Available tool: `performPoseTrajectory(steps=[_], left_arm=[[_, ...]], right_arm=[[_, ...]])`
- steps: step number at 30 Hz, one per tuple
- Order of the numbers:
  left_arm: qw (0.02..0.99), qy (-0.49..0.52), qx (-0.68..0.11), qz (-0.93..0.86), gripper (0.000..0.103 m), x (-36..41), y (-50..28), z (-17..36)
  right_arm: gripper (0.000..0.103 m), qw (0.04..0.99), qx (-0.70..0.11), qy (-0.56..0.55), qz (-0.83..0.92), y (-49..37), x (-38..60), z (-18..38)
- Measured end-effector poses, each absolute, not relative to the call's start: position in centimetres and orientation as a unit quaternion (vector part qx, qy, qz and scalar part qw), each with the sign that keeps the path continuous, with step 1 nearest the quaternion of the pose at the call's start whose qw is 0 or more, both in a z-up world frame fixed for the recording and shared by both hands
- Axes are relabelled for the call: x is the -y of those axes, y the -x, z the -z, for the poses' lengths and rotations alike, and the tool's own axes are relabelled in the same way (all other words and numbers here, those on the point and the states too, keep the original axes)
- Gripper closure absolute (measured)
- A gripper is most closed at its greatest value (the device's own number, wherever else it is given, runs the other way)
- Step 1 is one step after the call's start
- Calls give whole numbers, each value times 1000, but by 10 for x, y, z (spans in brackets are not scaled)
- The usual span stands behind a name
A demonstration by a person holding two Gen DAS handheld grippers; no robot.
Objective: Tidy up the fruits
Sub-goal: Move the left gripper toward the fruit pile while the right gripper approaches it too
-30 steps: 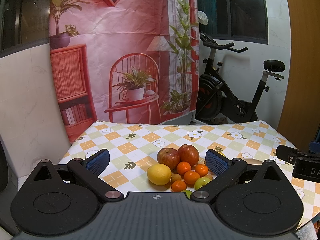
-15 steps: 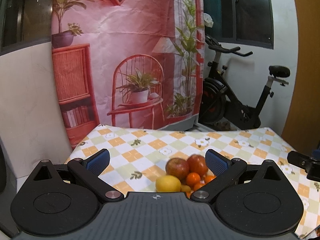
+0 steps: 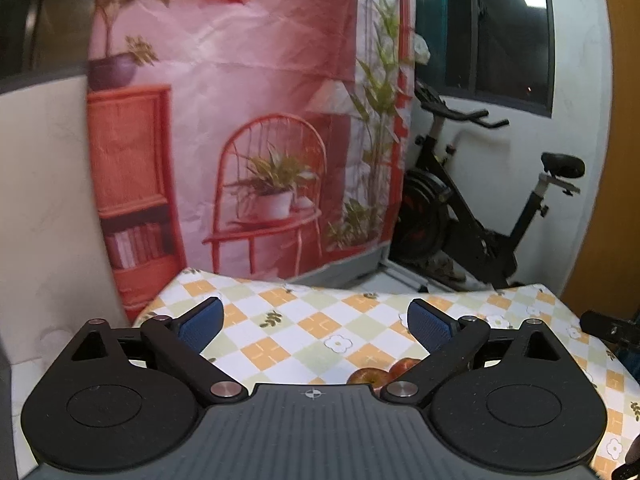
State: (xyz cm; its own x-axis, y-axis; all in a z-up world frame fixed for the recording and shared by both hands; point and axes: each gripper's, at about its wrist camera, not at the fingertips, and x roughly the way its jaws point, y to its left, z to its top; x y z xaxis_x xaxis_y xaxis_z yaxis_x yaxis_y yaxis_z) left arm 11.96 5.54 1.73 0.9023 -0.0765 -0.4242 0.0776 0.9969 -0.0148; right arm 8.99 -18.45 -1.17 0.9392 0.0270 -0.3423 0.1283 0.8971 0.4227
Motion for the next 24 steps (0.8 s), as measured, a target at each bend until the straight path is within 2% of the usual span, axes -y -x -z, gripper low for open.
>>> performPoseTrajectory(steps=[15,21,24], left_arm=[[955,-53,-278,93,7,-41,-189,13],[941,-51,-318,106,11,-39,-189,38],[932,-41,-345,105,17,-45,-183,51]], right_arm=[[0,947,-256,-186,49,-148,179,36],[0,945,-295,-136,22,-157,161,51],[1,945,-305,-114,-2,-157,148,56]])
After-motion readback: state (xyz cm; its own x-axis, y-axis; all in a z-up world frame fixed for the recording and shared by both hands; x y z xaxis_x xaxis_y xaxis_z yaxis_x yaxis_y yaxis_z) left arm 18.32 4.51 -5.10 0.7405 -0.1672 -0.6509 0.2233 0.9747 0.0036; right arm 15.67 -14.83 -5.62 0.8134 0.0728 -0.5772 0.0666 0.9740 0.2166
